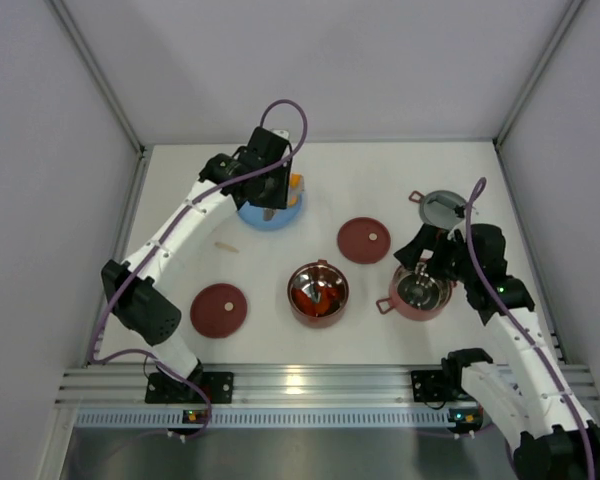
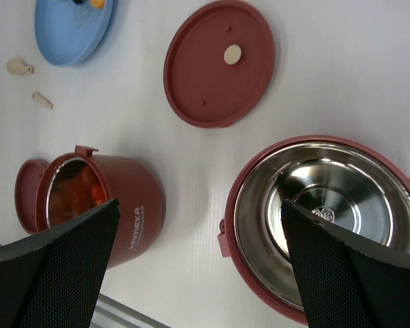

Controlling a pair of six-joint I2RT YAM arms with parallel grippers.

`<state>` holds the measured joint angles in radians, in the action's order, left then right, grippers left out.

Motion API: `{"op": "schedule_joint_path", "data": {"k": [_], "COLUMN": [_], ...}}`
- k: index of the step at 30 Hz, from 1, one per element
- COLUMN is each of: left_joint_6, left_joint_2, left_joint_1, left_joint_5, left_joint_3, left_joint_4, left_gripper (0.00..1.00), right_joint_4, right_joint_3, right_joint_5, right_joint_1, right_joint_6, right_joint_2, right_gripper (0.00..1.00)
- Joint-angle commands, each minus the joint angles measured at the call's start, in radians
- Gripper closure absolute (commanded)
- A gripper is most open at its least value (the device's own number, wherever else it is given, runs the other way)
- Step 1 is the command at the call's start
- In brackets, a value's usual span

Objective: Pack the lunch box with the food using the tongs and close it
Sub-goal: Pick up the fake food from the plate, then place the fake food in the packing box.

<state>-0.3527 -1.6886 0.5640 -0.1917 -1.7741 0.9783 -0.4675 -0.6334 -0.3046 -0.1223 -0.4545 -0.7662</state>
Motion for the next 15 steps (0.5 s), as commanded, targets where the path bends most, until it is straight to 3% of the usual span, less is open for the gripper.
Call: {"op": "schedule_joint_path", "data": {"k": [1, 8, 15], "left_joint_6": [0.018, 0.024, 0.041], "left_joint_2": [0.04, 0.012, 0.012], "left_joint_1": [0.066, 0.206, 0.365], "left_joint_5": [0.018, 0.049, 0.094], "left_joint_3": [-0.074, -0.149, -0.107], "left_joint_4": [-0.006, -0.024, -0.089], "left_gripper": [1.0, 1.0, 1.0], "right_joint_4": [-0.084, -0.23, -0.31], "right_joint_3": [-0.104, -0.253, -0.342], "right_joint_5": [0.13, 0.384, 0.512], "right_joint_1": [0.01, 0.01, 0.01], "right_joint_6": [-0.03, -0.095, -0.145], "right_joint_2": [0.047, 0.119, 0.174], "right_gripper": [0.0, 0.01, 0.01]}}
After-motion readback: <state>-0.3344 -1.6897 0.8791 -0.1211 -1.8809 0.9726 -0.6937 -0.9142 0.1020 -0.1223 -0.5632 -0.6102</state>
